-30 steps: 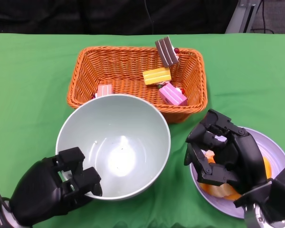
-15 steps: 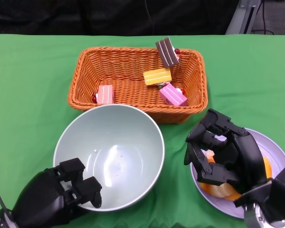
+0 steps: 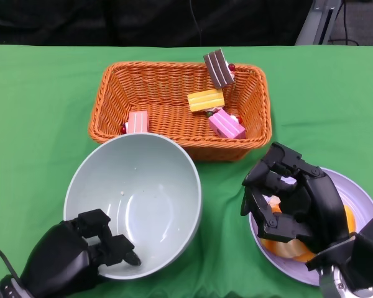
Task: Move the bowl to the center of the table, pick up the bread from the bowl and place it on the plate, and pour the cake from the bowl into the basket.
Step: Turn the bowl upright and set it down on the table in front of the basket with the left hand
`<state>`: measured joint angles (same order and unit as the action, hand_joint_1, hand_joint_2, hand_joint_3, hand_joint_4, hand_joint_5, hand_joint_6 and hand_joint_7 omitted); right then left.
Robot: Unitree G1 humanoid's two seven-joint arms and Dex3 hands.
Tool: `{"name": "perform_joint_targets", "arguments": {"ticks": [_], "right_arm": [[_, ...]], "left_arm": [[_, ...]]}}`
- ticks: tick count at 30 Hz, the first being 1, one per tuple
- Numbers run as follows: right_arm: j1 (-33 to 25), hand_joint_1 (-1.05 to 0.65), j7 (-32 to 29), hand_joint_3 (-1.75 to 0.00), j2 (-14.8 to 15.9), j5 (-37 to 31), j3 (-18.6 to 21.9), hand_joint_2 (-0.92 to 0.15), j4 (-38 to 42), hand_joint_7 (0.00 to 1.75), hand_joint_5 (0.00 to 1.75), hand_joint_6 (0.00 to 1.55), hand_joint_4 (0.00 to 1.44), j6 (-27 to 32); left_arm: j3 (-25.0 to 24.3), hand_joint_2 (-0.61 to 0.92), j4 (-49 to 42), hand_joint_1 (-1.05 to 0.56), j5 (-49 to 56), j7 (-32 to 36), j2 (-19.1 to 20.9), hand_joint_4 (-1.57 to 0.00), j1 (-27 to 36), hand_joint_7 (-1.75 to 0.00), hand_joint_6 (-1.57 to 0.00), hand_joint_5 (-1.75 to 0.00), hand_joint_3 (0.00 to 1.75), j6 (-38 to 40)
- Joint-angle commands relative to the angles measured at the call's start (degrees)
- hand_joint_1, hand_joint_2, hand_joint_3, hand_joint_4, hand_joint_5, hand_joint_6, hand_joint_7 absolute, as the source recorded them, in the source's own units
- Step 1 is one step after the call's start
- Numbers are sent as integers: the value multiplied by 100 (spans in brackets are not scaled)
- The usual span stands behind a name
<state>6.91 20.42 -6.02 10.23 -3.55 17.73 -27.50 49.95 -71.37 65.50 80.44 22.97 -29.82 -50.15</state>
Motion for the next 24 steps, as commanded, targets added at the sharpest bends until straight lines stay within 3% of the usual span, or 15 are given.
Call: {"name": "perform_joint_targets", "arguments": {"ticks": [1, 4, 5, 9, 10, 11, 13, 17, 21, 24], "right_arm": [[23, -7, -5, -116, 23, 46, 32, -52, 9, 146, 170, 62, 72, -24], [27, -7, 10, -116, 32, 61, 33, -52, 4, 146, 170, 62, 72, 2], [29, -7, 15, -116, 38, 62, 34, -52, 3, 146, 170, 61, 72, 9], [30, -7, 21, -116, 44, 63, 35, -53, 2, 146, 170, 61, 71, 15], [33, -7, 19, -115, 39, 59, 36, -53, 19, 146, 170, 61, 71, -8], [35, -6, 17, -115, 35, 55, 38, -53, 31, 146, 170, 61, 71, -25], [38, -5, 15, -115, 31, 51, 40, -53, 45, 145, 169, 61, 71, -42], [35, -6, -2, -118, 23, 21, 22, -52, 41, 146, 171, 61, 71, -43], [29, -7, -15, -118, 24, 4, 19, -51, 36, 146, 171, 62, 72, -37], [14, -7, -8, -118, 34, -3, 12, -52, 22, 145, 170, 62, 72, -39]], "left_arm": [[-28, 92, -7, -34, -149, -224, 140, -75, -5, -2, -82, -30, 5, -278], [-61, 92, 50, -39, -227, -291, 183, -74, -5, 0, -77, -19, 7, -415], [-68, 92, 81, -46, -246, -299, 205, -66, -9, 0, -69, -13, 9, -465], [-75, 92, 129, -51, -291, -333, 235, -61, -7, 0, -63, -8, 10, -527], [-157, 92, 194, -51, -445, -464, 261, -61, 22, 0, -63, -8, 10, -877], [-227, 92, 246, -68, -569, -578, 281, -45, 47, 0, -50, -4, 11, -1146], [-338, 92, 318, -78, -742, -782, 310, -36, 86, 0, -44, -3, 13, -1446], [-765, 92, 417, -100, -1560, -1898, 418, -18, 123, 0, -18, 0, 22, -2519], [-1230, 92, 260, -100, -2697, -3390, 366, -13, 219, 0, -15, 0, 23, -3262], [-1282, 92, -56, -99, -3927, -4590, 266, -15, 203, 0, -15, -1, 21, -3861]]}}
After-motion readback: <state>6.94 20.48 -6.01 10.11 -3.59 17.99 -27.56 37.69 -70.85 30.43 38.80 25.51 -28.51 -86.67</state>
